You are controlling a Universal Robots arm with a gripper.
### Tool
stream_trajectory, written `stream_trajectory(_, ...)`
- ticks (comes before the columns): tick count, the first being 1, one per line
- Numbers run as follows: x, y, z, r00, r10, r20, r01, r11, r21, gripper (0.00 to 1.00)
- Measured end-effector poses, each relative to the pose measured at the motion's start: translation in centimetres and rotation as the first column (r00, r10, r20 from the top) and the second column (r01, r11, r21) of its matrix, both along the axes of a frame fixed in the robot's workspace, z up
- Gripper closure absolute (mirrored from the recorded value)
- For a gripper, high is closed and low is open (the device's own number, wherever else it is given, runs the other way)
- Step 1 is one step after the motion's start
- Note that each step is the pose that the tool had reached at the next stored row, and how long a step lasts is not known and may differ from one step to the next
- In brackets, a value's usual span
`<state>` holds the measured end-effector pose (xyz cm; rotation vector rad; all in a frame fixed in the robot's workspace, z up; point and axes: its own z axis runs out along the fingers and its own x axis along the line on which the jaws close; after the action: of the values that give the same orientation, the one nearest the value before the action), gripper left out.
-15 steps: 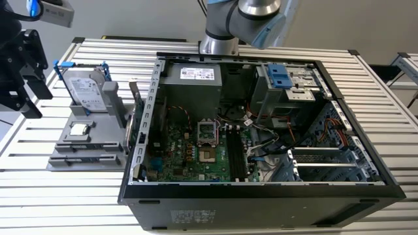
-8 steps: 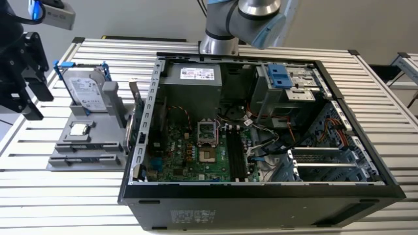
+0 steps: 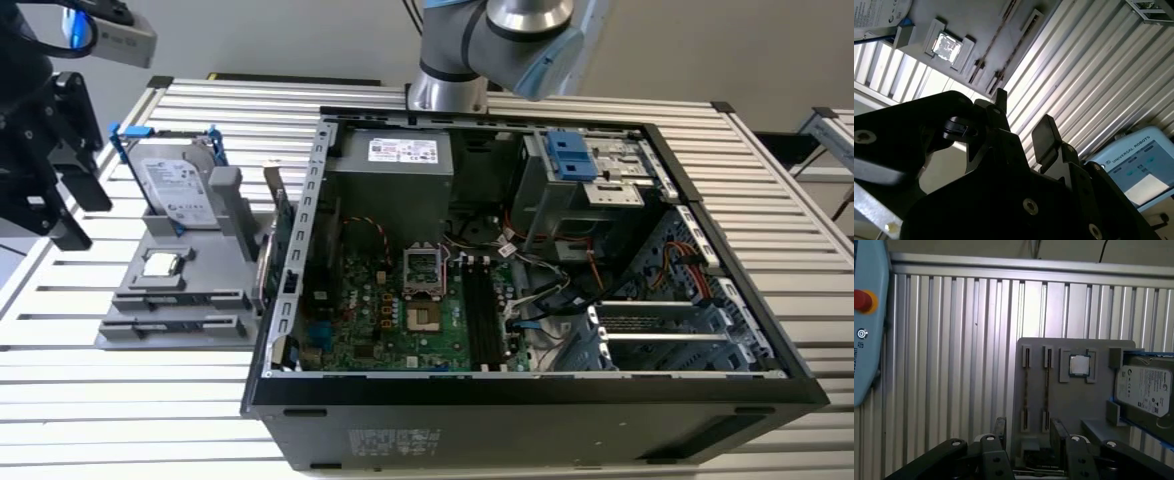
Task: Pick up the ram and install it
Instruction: 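Pick up the ram and move it above insertion slot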
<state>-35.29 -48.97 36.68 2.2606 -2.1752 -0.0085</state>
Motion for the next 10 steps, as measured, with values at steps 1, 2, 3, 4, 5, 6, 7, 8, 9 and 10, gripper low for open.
stream_trajectory(1, 0.0, 0.0, -0.08, 1.0, 0.0, 0.0002, 0.0, 1.0, -0.0005, 0.0)
stream_trajectory(2, 0.0, 0.0, -0.16, 1.0, 0.0, 0.0004, 0.0, 1.0, -0.0011, 0.0)
stream_trajectory(3, 0.0, 0.0, -0.24, 1.0, 0.0, 0.0007, 0.0, 1.0, -0.0016, 0.0)
stream_trajectory(4, 0.0, 0.01, -0.33, 1.0, 0.0, 0.0009, 0.0, 1.0, -0.002, 0.0)
stream_trajectory(5, 0.0, 0.01, -0.41, 1.0, 0.0, 0.0011, 0.0, 1.0, -0.0024, 0.0)
stream_trajectory(6, 0.0, 0.01, -0.48, 1.0, 0.0, 0.0012, 0.0, 1.0, -0.0027, 0.0)
stream_trajectory(7, 0.0, 0.01, -0.56, 1.0, 0.0, 0.0014, 0.0, 1.0, -0.003, 0.0)
stream_trajectory(8, 0.0, 0.01, -0.64, 1.0, 0.0, 0.0015, 0.0, 1.0, -0.0032, 0.0)
stream_trajectory(9, 0.0, 0.01, -0.72, 1.0, 0.0, 0.0016, 0.0, 1.0, -0.0035, 0.0)
stream_trajectory(10, 0.0, 0.01, -0.8, 1.0, 0.0, 0.0017, 0.0, 1.0, -0.0038, 0.0)
